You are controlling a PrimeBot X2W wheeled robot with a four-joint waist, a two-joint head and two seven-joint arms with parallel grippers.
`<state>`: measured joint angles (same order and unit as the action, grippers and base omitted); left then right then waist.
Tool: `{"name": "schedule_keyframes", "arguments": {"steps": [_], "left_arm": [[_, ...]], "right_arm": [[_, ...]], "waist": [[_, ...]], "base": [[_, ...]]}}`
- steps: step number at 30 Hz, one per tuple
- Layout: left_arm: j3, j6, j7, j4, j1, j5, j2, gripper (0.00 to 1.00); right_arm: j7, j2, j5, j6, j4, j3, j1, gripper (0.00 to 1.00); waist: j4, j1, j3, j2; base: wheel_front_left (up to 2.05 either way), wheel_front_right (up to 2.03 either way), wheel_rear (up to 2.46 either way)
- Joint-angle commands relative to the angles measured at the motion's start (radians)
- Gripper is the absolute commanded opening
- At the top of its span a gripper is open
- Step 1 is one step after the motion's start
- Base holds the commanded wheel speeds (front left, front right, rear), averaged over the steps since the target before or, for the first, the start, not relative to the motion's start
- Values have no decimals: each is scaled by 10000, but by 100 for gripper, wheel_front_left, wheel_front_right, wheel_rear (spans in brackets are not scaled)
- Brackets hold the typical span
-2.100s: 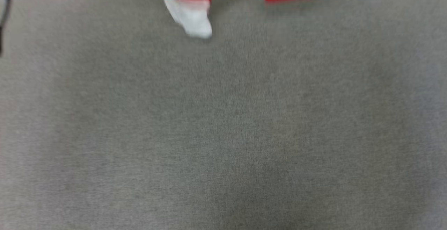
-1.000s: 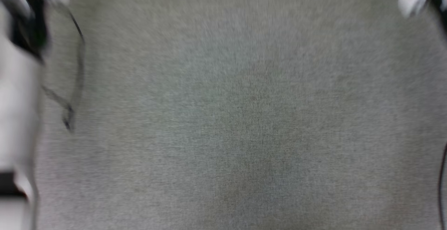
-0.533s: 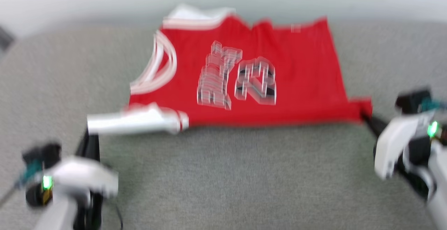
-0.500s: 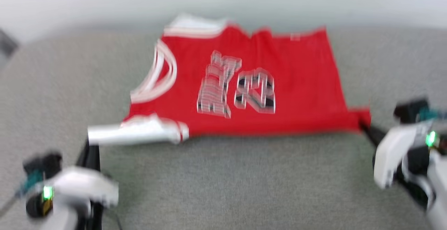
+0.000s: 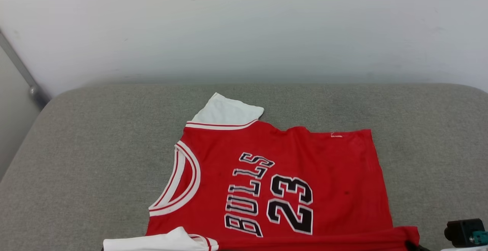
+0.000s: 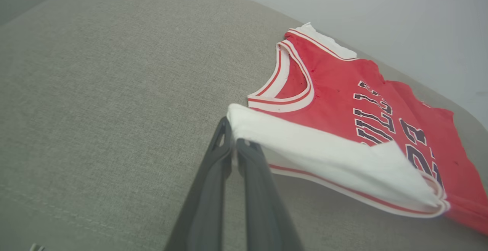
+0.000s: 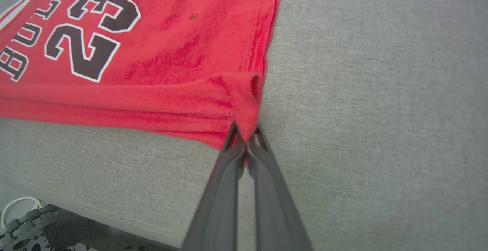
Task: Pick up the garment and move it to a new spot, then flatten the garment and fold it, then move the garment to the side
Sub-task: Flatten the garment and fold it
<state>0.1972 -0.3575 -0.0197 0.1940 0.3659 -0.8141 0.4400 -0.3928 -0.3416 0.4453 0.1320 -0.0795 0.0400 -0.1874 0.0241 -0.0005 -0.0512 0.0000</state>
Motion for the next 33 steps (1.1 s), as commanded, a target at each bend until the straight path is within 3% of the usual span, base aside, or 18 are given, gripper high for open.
{"name": "schedule_keyframes", "arguments": {"steps": [1, 4, 8, 15, 24, 25, 26, 27, 28, 30, 33], "left_arm": [[-86, -106, 27, 144, 28, -5, 95, 0], [56, -91, 264, 418, -62, 17, 191, 0], [382, 309, 734, 170, -1014, -17, 337, 0], [1052, 1284, 1627, -1429, -3323, -118, 310, 0], [1550, 2338, 2108, -3829, -5622, -337, -141, 0], [1613, 2457, 2173, -4087, -5765, -397, -225, 0], [1654, 2569, 2174, -4332, -5902, -410, -276, 11], [1674, 2684, 2159, -4534, -6039, -472, -354, 30], [1699, 2788, 2130, -4727, -6143, -537, -438, 47], [1726, 2953, 2057, -5082, -6269, -588, -530, 100], [1686, 3121, 1823, -5508, -6284, -675, -645, 100]], "right_arm": [[-114, 27, -128, -25, 182, -233, -143, 0], [-522, 357, -395, -23, 688, -489, -406, 0], [-997, 650, -662, -22, 854, -582, 98, 0], [-1346, 735, -917, -18, 41, -260, 1441, 0], [-740, 559, -871, -18, -1575, 671, 3417, 0], [-612, 531, -900, -18, -1774, 758, 3583, 20], [-494, 502, -927, -18, -1962, 858, 3716, 48], [-360, 507, -935, -18, -2132, 950, 3825, 97], [-251, 537, -871, -18, -2333, 1027, 3908, 100], [47, 534, -816, -18, -2610, 1194, 4000, 100], [760, 482, -672, -22, -2730, 1229, 3872, 100]], "waist": [[7, 5, -1, 0], [-48, 5, 45, 0], [-90, 5, 249, 0], [-171, 5, 952, 0], [-263, 5, 2279, 0], [-270, 5, 2379, 0], [-276, 5, 2465, 0], [-277, 5, 2528, 0], [-272, 5, 2551, 0], [-264, 5, 2557, 0], [-253, 5, 2383, 0]], "base": [[0, 0, 0], [0, 0, 0], [0, 0, 0], [0, 0, 0], [0, 0, 0], [0, 0, 0], [0, 0, 0], [0, 0, 0], [0, 0, 0], [0, 0, 0], [0, 0, 0]]}}
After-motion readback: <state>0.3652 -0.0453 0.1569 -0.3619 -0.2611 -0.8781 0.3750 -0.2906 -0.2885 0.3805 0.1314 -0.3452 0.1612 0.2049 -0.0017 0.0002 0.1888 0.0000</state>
